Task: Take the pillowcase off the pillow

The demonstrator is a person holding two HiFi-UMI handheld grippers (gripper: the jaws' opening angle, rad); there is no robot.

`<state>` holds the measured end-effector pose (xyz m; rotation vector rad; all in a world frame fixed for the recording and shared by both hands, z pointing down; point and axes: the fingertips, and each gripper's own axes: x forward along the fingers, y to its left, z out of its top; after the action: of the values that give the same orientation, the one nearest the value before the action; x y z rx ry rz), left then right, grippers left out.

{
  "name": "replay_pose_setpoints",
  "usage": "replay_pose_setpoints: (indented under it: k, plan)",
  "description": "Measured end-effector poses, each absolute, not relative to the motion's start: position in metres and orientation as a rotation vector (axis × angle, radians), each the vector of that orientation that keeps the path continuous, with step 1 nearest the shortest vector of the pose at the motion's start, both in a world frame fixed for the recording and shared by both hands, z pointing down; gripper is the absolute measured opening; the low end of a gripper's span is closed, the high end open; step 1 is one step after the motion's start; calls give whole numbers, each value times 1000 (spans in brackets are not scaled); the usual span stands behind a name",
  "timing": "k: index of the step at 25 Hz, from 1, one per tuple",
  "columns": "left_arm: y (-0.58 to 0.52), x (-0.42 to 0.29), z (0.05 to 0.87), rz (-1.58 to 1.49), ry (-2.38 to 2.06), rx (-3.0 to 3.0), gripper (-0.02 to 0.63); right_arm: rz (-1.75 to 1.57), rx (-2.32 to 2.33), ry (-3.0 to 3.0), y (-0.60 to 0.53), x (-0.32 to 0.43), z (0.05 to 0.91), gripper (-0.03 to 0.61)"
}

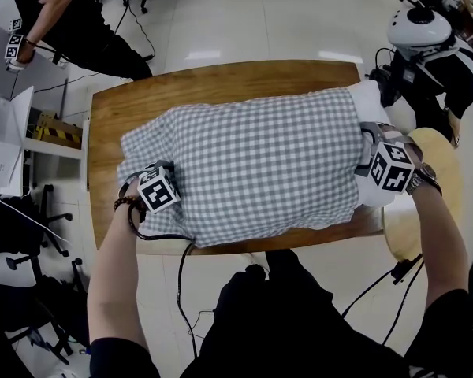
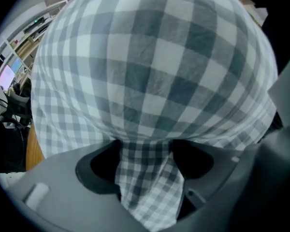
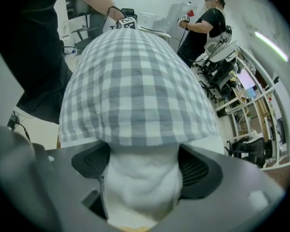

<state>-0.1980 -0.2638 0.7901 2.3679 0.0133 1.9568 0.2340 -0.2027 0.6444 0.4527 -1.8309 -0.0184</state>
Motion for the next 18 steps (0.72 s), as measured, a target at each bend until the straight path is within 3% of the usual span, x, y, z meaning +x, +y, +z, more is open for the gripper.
replay_pose_setpoints:
  k: [9, 14, 18]
  plan:
    - [-271, -200, 794, 1941, 46, 2346, 330, -6, 445, -1834, -211, 229, 656, 380]
    - [-265, -199, 793, 1942, 32, 2343, 259, -25, 471, -1853, -206, 231, 651, 293]
    - [-269, -205, 789, 1961, 2, 2332, 149, -45, 518, -1865, -212, 233, 640, 222]
